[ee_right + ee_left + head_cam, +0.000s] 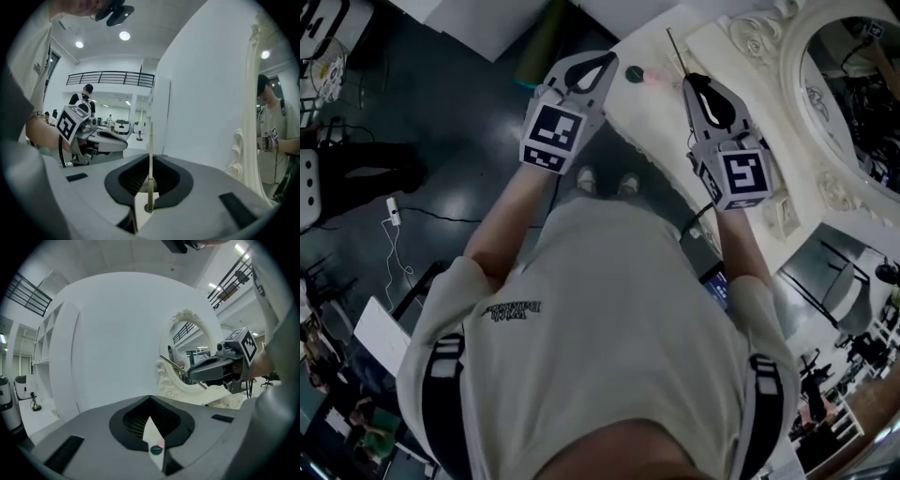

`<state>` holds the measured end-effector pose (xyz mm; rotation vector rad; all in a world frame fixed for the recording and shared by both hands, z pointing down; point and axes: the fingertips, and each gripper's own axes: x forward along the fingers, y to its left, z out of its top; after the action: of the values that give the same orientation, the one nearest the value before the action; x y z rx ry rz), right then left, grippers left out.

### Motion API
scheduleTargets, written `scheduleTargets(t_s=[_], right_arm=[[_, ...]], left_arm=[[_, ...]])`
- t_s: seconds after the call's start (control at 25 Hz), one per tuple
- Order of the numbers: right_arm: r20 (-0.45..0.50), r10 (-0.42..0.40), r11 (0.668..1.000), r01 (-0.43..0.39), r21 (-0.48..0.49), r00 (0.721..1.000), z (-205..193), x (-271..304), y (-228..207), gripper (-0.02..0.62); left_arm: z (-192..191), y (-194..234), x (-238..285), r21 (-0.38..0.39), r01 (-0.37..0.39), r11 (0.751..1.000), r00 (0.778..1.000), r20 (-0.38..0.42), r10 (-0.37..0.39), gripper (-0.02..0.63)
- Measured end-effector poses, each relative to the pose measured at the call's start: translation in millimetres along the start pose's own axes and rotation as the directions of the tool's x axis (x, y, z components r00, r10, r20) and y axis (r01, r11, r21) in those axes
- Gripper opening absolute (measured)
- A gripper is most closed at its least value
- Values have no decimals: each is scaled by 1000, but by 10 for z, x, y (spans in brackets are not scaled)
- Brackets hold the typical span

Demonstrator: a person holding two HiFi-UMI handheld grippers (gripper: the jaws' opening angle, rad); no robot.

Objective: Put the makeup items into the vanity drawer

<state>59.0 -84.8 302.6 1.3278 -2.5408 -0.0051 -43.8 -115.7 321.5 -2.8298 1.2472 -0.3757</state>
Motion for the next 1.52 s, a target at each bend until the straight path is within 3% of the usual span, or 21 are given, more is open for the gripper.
scheduleTargets(t_s=[0.4, 0.88, 1.28, 1.52], right_arm=[[92, -84, 996, 87, -31, 992, 161, -612, 46, 25], [80, -50, 999, 49, 23, 995, 107, -728, 183, 25], [44, -99, 994, 97, 49, 994, -34, -577, -242, 25], [-1, -132, 991, 132, 14, 991, -249, -327, -670, 25]], left_arm=[[353, -300, -334, 65, 9, 998, 997, 74, -14, 14], [429, -533, -346, 37, 48, 998, 995, 84, -51, 14], [352, -426, -57, 22, 39, 999, 998, 40, -40, 14], [236, -418, 357, 8, 92, 996, 995, -31, -91, 14]])
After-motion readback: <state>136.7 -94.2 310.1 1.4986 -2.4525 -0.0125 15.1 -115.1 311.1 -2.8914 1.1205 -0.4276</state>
